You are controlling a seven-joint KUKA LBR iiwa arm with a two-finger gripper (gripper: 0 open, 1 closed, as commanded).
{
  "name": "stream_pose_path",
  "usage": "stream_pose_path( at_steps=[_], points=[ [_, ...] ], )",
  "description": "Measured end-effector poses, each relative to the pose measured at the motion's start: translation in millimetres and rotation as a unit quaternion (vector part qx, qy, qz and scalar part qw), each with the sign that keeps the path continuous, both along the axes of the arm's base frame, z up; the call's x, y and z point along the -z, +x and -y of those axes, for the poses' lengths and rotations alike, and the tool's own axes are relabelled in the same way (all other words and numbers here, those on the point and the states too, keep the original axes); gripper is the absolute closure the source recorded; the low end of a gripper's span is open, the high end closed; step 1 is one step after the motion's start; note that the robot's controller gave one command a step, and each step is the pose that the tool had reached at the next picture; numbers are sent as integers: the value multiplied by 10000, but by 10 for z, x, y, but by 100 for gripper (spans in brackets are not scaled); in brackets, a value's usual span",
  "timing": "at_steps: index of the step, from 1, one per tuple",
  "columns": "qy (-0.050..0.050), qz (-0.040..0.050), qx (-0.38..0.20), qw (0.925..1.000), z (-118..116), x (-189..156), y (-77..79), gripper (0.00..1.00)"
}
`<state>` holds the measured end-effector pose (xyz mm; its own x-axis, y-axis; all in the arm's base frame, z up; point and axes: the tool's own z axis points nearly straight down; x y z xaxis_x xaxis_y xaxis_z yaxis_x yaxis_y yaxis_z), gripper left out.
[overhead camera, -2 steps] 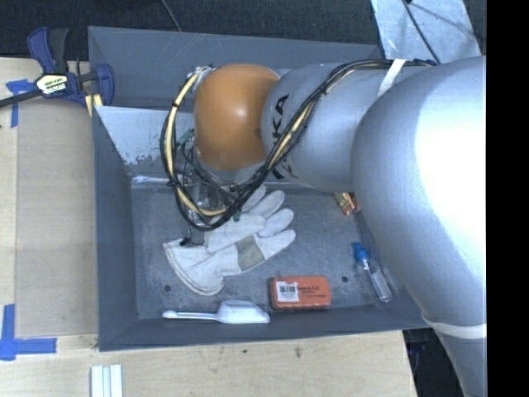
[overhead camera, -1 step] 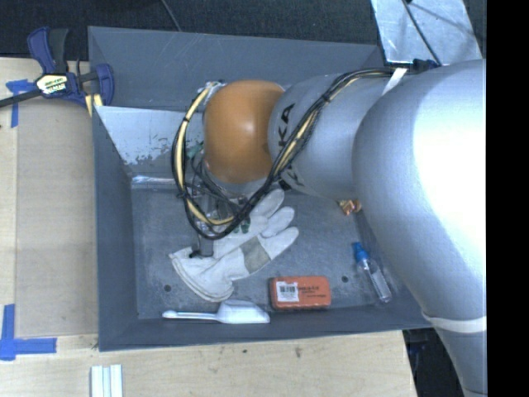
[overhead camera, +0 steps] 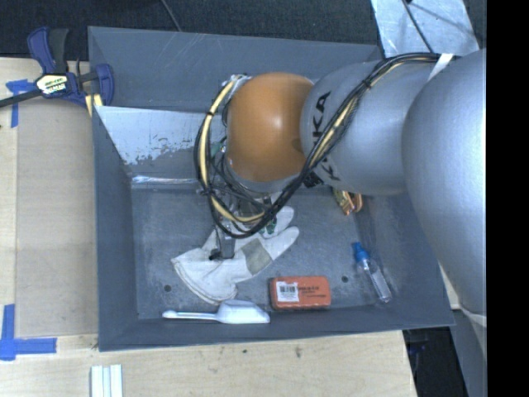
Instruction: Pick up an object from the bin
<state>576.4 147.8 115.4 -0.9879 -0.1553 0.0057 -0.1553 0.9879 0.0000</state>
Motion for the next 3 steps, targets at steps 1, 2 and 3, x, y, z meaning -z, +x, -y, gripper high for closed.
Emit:
stream_pose_path(
  at_steps=[1, 2, 3],
  points=[
    [19, 86, 340, 9994, 81, -158, 8, 0],
    [7, 43, 172, 9998, 182, 200, -1, 0],
    [8, 34, -206, 9998, 258, 396, -62, 0]
  ],
)
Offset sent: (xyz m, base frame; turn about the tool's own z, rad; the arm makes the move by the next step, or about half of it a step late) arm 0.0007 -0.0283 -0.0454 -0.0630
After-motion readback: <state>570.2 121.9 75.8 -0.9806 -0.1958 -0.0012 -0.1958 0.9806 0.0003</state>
